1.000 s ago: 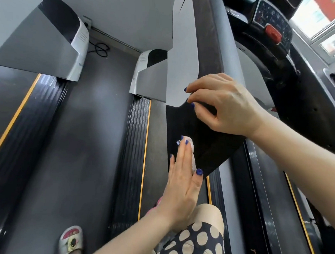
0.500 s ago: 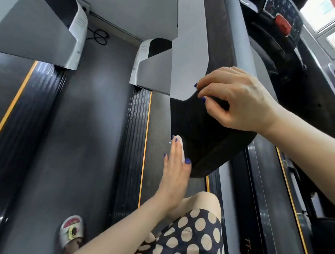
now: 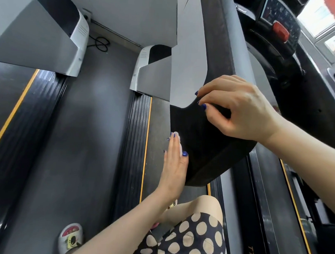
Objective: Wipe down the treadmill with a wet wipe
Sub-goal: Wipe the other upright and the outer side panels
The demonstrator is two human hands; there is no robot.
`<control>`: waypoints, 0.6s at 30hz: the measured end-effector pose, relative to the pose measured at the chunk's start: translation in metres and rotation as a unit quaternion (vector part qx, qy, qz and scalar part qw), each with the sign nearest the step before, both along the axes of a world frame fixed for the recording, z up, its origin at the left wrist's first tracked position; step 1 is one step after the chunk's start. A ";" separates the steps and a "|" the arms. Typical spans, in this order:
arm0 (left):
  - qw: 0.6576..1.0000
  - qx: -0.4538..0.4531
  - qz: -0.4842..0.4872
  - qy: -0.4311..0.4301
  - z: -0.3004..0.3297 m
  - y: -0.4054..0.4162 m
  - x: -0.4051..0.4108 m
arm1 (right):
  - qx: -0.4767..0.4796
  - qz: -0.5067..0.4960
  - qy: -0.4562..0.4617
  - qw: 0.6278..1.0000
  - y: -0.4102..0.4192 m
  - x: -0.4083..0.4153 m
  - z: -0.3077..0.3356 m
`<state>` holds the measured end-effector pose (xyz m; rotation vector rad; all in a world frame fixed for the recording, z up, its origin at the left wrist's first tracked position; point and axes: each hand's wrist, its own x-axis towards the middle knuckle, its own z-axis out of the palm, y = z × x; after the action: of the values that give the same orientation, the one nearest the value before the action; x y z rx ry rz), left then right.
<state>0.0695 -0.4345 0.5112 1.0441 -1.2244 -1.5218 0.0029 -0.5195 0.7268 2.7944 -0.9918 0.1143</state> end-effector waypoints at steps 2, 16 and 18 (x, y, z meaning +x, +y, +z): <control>0.997 -0.075 0.012 0.013 0.001 0.008 0.000 | 0.005 0.002 -0.008 1.000 -0.001 0.000 0.000; 0.997 -0.067 0.038 0.033 0.004 -0.015 -0.005 | 0.011 0.015 -0.020 1.000 -0.001 -0.003 -0.001; 0.998 -0.030 0.040 0.028 -0.001 -0.033 -0.003 | 0.009 0.015 -0.025 1.000 -0.002 -0.004 -0.001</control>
<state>0.0661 -0.4672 0.5098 0.9915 -1.1695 -1.4355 -0.0009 -0.5213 0.7253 2.8369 -0.9674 0.1802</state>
